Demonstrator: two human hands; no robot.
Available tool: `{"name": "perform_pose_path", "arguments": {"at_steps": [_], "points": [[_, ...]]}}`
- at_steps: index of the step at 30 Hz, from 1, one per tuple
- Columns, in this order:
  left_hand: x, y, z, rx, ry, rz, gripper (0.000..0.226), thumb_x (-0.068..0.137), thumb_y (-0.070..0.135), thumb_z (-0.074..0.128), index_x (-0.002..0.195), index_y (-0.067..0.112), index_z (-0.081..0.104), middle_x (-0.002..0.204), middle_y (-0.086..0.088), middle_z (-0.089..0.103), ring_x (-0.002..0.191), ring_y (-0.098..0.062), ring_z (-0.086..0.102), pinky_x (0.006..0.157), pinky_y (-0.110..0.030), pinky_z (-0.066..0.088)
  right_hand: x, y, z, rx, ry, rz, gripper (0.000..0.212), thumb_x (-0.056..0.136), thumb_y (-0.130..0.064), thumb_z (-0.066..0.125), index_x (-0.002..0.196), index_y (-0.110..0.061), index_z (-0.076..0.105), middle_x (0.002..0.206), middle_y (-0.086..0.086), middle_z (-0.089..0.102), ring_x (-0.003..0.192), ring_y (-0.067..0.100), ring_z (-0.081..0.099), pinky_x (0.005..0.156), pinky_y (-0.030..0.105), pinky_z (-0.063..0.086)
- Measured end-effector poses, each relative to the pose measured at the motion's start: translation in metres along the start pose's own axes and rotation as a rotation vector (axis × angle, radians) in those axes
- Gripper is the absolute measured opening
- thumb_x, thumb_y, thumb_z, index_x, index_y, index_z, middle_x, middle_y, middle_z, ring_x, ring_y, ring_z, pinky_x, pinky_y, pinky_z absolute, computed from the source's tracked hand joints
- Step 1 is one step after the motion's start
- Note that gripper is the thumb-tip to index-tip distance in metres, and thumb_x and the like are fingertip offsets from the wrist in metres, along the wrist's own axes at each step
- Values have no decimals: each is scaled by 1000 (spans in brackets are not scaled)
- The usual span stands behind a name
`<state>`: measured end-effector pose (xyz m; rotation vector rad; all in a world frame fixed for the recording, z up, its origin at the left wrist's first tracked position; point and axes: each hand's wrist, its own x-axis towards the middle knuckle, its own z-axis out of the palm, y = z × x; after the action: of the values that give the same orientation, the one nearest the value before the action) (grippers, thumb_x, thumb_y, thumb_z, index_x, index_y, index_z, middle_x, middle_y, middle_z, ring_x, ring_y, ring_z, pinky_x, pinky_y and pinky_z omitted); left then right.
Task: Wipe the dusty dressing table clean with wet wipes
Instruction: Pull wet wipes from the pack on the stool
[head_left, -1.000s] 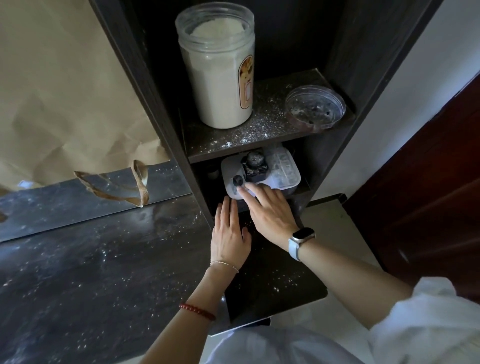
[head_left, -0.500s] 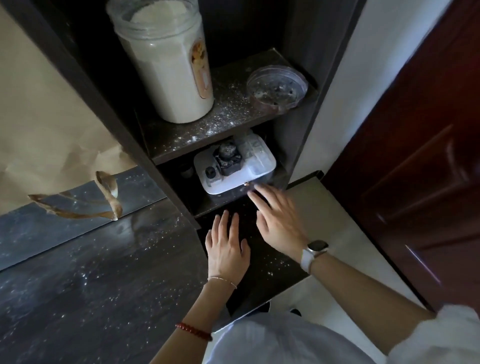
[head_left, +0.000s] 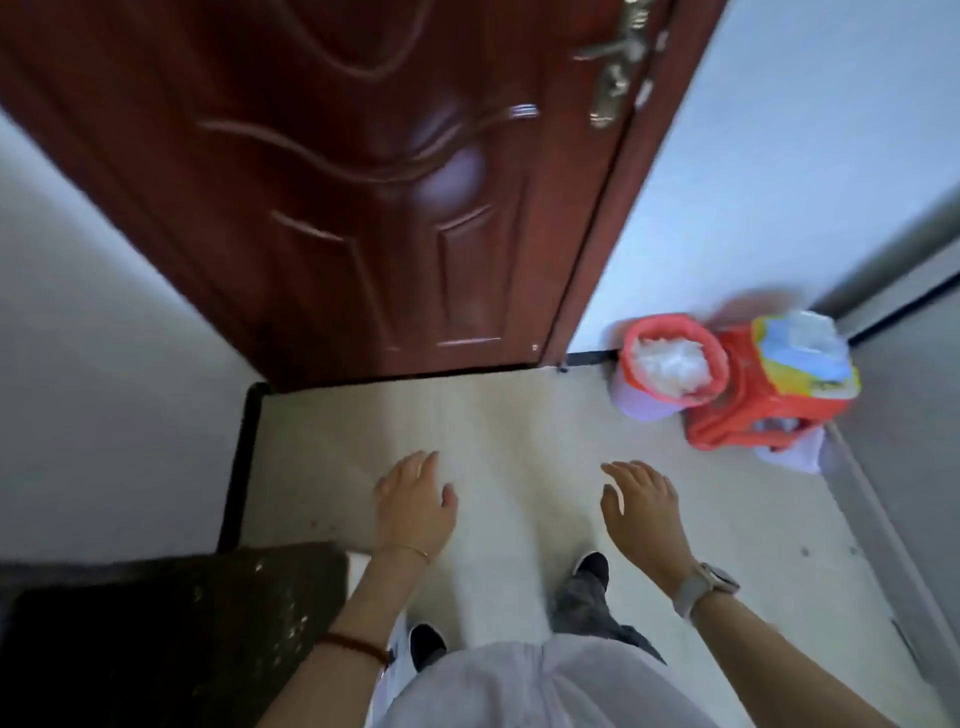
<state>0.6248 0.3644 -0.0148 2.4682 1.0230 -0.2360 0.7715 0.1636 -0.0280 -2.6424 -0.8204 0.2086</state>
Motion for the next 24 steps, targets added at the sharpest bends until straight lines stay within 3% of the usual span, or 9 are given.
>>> {"name": "perform_pose_path", "arguments": {"at_steps": [6,12,15,20,24], "points": [[78,196,54,86,-92,298,45,89,24,46,132,11,42,137,-9,44,127,-24,38,103,-37,30,13,159,-52,92,137,385,45,78,-29,35,98,-6,68,95,13,69,94,36,63,84,51,47],[108,394,104,136,-184,517,44,91,26,44,133,15,39,135,-7,44,123,-25,40,99,-38,33,24,284,-113,213,216,633,42,74,-27,39,93,-4,69,90,15,70,85,37,66,71,51,53],[122,458,116,142,-206,602,45,90,26,45,134,17,39,138,-5,43,126,-24,39,101,-38,32,42,333,-134,243,206,664,42,74,-27,38,90,-4,69,85,14,70,78,36,67,63,49,54],[167,536,138,125,-258,601,43,87,21,51,128,11,47,133,-12,47,121,-30,45,98,-39,36,96,399,-155,258,197,705,44,74,-28,35,93,-4,67,88,14,69,78,36,67,68,50,53],[225,598,165,103,-294,587,52,80,31,37,125,9,50,128,-14,51,117,-32,47,98,-40,39,157,457,-172,243,203,685,46,74,-28,34,95,-3,67,89,15,69,77,37,66,65,47,55]]}}
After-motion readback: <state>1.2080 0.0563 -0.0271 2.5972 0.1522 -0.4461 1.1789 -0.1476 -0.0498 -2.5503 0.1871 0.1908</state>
